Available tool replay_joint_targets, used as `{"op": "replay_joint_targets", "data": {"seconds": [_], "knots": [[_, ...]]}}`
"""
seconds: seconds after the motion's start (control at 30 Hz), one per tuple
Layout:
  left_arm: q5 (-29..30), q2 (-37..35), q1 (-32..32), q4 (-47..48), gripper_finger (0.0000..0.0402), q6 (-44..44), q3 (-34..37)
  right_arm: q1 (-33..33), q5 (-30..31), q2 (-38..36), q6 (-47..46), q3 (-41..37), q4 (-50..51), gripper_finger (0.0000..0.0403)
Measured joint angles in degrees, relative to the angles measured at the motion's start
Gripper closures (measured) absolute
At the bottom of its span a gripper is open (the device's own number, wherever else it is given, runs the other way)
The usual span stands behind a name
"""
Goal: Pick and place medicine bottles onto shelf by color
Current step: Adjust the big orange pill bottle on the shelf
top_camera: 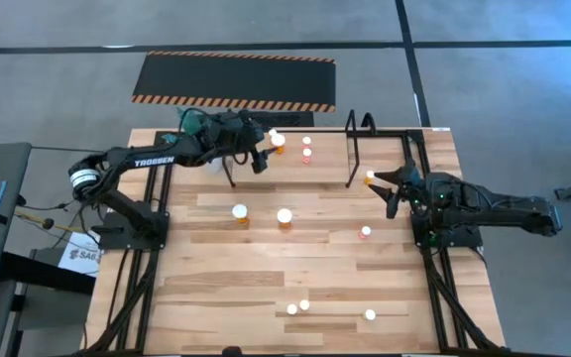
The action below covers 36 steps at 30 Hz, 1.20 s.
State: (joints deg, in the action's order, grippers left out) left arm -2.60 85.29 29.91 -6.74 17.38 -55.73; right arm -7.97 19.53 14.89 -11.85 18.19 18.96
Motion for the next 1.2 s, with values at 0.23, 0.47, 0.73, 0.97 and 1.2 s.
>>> {"op": "replay_joint_targets", "data": {"seconds": [0.23, 0.47, 0.73, 0.97, 1.2], "knots": [[-0.15, 4.43, 0.20, -0.48, 0.0109, -4.64, 0.22, 0.02, 0.00, 0.16, -10.16, -0.08, 1.68, 0.0178], [-0.57, 6.73, 0.18, -2.62, 0.0109, 0.40, 0.22, 0.01, -0.02, 0.18, -10.63, -0.08, 2.01, 0.0178], [-3.73, 7.19, 0.53, -8.57, 0.0109, -0.76, 0.16, 0.01, -0.02, 0.18, -10.63, -0.08, 2.01, 0.0178], [-3.83, 12.44, 0.09, -9.27, 0.0109, -8.42, -3.69, 0.02, -0.03, 0.13, -10.67, -0.08, 2.14, 0.0178], [-2.47, 20.82, 0.40, 7.48, 0.0109, -4.73, -16.69, 0.00, -0.04, 0.09, -10.69, -0.08, 2.47, 0.0178]]}}
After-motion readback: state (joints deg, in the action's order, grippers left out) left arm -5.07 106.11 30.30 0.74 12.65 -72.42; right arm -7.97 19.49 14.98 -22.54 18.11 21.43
